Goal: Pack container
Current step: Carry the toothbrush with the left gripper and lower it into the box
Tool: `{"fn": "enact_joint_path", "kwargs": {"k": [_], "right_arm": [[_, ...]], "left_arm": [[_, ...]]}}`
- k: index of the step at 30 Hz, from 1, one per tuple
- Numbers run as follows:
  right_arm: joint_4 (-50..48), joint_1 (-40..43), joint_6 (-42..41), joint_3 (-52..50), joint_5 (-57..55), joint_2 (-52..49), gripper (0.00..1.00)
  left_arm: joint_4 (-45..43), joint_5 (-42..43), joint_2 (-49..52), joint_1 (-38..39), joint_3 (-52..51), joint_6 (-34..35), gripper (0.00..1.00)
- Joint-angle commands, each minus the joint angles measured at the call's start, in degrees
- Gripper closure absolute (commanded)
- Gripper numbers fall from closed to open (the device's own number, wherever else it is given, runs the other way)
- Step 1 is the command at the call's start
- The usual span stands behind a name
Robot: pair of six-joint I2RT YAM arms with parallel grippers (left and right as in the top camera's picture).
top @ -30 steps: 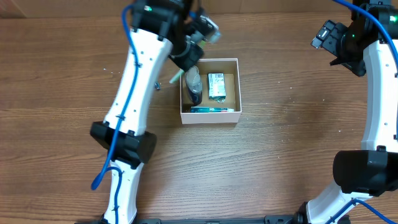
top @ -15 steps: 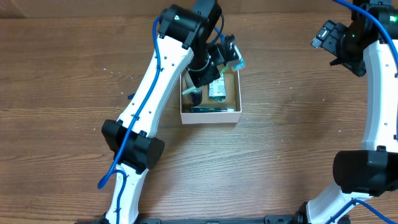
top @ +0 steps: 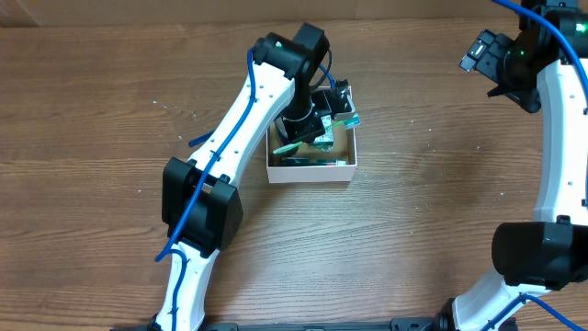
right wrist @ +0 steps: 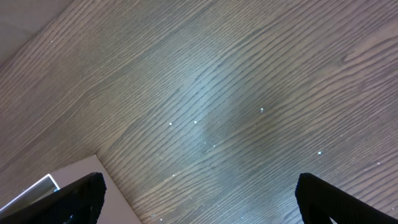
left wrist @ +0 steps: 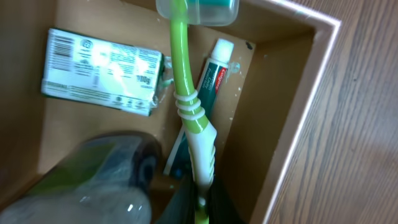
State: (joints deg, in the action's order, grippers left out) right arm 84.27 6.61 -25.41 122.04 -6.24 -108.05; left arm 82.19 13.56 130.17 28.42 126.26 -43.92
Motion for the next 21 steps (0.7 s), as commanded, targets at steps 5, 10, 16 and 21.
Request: {"fn": "enact_joint_path", "kwargs": {"k": [5,10,16,21], "right_arm": [[-0.11,0.07,0.07,0.48,-0.59,0.26,0.00],[-0.11,0.07,0.07,0.48,-0.59,0.26,0.00],[-0.11,0.07,0.07,0.48,-0.59,0.26,0.00],[-0.11,0.07,0.07,0.48,-0.59,0.26,0.00]], "left_arm": [[-1.73,-0.31,-1.18,0.09,-3.13,-1.03,0.83],[-1.66,-2.82,-1.18,0.11,-3.13,-0.61,0.53],[-1.81,-3.26,-1.18,0.11,-3.06,-0.50,0.53],[-1.16,-2.67,-1.38,0.57,1.33,4.79,0.53]]}}
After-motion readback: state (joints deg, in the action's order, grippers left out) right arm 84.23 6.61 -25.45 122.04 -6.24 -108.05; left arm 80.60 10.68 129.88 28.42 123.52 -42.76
